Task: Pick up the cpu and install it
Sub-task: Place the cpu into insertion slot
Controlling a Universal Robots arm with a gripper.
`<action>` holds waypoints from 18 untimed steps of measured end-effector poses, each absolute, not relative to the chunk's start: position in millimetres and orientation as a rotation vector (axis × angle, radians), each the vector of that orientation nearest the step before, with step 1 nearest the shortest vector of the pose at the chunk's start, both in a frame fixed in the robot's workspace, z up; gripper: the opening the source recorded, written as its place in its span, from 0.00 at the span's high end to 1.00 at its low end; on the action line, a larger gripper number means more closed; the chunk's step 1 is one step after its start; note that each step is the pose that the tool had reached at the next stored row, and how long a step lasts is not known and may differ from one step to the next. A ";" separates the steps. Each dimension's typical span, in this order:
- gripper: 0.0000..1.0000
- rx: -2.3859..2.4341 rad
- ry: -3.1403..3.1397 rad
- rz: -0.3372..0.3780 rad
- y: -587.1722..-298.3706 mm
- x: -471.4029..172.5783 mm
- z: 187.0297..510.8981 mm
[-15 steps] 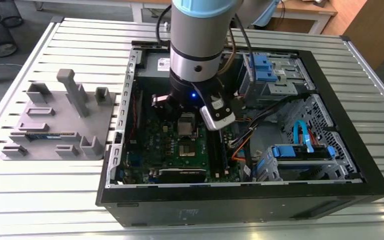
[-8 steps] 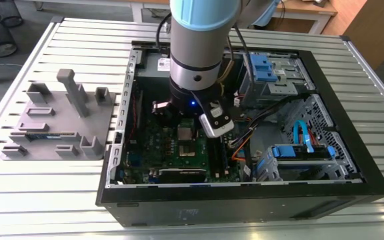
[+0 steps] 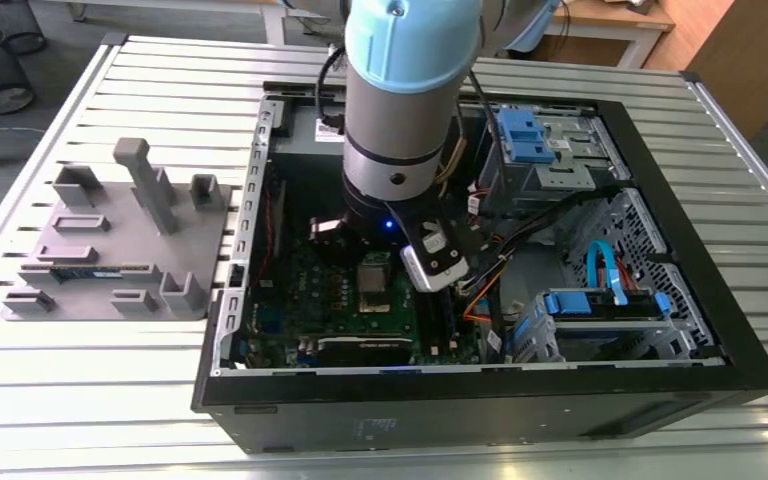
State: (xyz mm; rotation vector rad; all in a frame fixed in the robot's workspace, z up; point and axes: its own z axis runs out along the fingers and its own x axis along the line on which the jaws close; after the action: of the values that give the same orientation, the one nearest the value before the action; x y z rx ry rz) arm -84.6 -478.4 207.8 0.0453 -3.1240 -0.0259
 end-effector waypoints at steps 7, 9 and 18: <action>0.53 0.045 -3.124 -0.025 -485.3 -84.2 203.4; 0.53 0.045 -3.124 -0.026 -485.4 -84.2 202.3; 0.53 0.045 -3.124 -0.026 -488.9 -83.2 196.9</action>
State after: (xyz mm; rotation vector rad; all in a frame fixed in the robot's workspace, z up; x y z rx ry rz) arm -83.2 -488.9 196.9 0.0448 -3.1240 -0.0261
